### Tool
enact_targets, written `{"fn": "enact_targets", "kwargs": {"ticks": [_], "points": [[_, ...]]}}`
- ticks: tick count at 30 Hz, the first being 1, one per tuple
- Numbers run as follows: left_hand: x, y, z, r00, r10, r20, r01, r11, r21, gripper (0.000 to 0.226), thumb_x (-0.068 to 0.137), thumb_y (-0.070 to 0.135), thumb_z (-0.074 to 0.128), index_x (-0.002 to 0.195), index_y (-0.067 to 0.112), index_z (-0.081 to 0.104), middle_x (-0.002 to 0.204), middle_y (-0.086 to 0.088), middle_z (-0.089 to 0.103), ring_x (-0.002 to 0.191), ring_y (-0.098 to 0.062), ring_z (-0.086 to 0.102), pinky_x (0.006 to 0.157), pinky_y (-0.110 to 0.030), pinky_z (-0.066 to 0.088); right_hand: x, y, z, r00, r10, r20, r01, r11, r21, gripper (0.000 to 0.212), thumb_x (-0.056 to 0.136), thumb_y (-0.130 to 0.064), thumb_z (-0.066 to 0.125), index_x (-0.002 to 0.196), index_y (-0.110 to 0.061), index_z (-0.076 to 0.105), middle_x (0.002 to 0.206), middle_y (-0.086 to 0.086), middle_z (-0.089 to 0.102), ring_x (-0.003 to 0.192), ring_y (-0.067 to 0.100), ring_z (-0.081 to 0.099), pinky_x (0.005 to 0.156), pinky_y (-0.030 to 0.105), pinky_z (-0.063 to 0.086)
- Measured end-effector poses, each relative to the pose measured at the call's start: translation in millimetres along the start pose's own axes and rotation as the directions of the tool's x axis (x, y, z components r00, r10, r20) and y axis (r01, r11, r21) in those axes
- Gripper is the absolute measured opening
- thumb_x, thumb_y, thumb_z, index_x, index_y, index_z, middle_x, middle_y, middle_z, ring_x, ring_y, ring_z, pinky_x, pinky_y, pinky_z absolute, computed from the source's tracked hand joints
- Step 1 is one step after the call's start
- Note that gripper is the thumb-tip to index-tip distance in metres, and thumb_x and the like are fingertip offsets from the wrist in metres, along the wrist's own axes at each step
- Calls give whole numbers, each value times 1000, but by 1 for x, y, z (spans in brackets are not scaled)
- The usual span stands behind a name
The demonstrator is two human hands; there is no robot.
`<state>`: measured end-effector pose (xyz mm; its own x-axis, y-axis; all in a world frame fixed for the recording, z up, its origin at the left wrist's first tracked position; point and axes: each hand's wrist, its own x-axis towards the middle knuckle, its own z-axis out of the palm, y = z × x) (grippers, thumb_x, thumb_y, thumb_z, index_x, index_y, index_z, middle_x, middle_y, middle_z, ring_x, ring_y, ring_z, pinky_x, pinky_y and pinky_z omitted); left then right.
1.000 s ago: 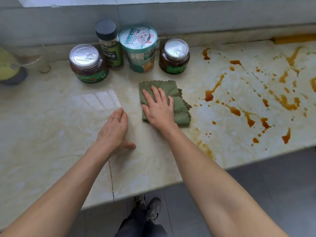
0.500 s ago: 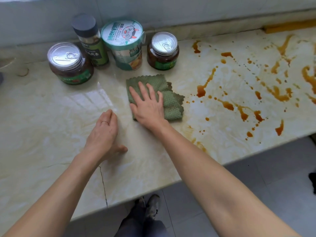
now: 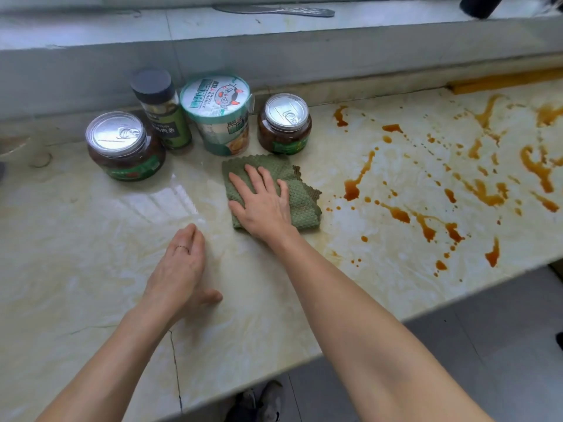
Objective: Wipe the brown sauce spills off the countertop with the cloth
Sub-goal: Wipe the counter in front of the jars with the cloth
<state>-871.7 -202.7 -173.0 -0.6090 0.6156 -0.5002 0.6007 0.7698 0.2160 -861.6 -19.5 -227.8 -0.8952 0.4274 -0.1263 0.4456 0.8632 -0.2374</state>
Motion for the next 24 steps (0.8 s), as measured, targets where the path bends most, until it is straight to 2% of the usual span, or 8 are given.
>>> {"fn": "enact_targets", "kwargs": {"ticks": [3, 6, 11, 14, 17, 21, 22, 24], "points": [[-1, 0, 0, 1000, 0, -5, 0, 1000, -6, 124, 72, 47, 75, 150, 6, -12, 158, -6, -18, 147, -21, -10, 119, -30, 8, -15, -19, 7, 1000, -28, -10, 28, 999, 17, 55, 100, -43, 34, 153, -35, 18, 163, -2, 4, 148, 23, -3, 116, 50, -5], [-1, -1, 1, 1000, 4, 1, -4, 1000, -10, 124, 72, 48, 75, 150, 6, -12, 158, -7, -18, 147, -21, -10, 120, -29, 7, -19, -6, 6, 992, -123, -4, 123, 992, -12, 55, 99, -50, 34, 152, -39, 19, 163, -5, 7, 148, 19, 2, 116, 48, 1], [-2, 1, 0, 1000, 0, -2, 0, 1000, -8, 124, 73, 47, 75, 149, 5, -14, 158, -6, -19, 147, -21, -11, 119, -29, 7, -4, 2, 3, 994, 98, -47, -97, 995, 25, 56, 98, -46, 35, 152, -35, 21, 162, -1, 9, 148, 21, 1, 116, 49, 0], [-2, 2, -1, 1000, -2, 4, 2, 1000, -19, 125, 72, 46, 76, 149, 3, -12, 158, -8, -17, 147, -22, -9, 119, -28, 8, -28, -17, 12, 998, -43, -45, 43, 999, -3, 55, 100, -44, 33, 153, -35, 19, 163, -2, 7, 148, 22, 0, 116, 51, -2], [-2, 1, -2, 1000, 3, 5, -3, 1000, -24, 124, 72, 45, 77, 150, 3, -10, 158, -8, -16, 148, -23, -8, 119, -28, 7, -29, 1, 8, 985, -172, -7, 171, 984, -45, 54, 100, -51, 30, 152, -40, 19, 162, -6, 10, 148, 18, 4, 116, 47, 4], [-3, 2, -2, 1000, -4, 3, 4, 1000, -17, 122, 74, 45, 75, 150, 4, -12, 158, -6, -18, 147, -22, -9, 119, -29, 8, 0, 20, -3, 993, 121, -17, -121, 993, -11, 56, 100, -49, 30, 153, -36, 16, 163, -2, 6, 149, 20, 0, 117, 50, 1], [-4, 2, -2, 1000, -4, 6, 4, 1000, -15, 122, 74, 44, 75, 150, 4, -11, 158, -7, -18, 148, -22, -9, 119, -29, 8, -5, 12, 0, 990, 140, -14, -140, 990, -12, 57, 100, -47, 29, 153, -35, 14, 163, -1, 4, 149, 22, -2, 117, 51, -2], [-3, 1, -2, 1000, -4, 6, 4, 1000, -15, 122, 73, 44, 76, 150, 4, -10, 158, -8, -16, 148, -23, -8, 119, -29, 8, -35, -9, 10, 999, 37, -23, -38, 999, -27, 56, 101, -47, 27, 154, -35, 12, 164, -1, 1, 149, 22, -4, 117, 53, -3]]}}
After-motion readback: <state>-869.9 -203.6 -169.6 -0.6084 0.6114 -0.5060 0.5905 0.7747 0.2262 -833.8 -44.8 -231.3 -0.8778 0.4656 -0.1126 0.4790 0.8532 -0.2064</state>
